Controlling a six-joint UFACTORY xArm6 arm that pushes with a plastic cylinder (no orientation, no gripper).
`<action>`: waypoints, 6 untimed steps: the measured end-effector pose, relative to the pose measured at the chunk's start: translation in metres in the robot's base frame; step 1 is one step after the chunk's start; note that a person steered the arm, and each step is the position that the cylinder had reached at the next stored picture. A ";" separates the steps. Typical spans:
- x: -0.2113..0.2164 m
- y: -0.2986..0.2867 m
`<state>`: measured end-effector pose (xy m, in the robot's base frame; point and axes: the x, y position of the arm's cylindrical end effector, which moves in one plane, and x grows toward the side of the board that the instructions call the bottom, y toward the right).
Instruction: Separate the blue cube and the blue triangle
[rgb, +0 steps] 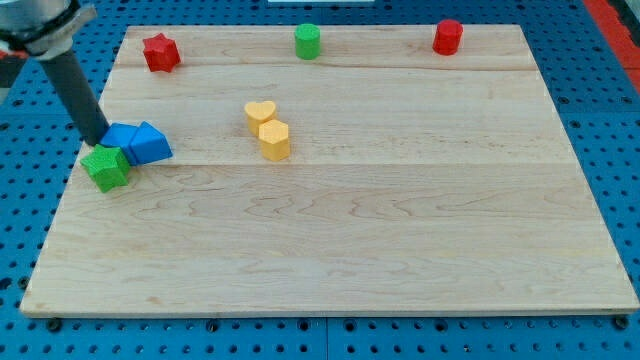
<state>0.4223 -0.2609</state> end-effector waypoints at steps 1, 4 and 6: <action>0.024 0.043; -0.058 0.058; 0.065 0.157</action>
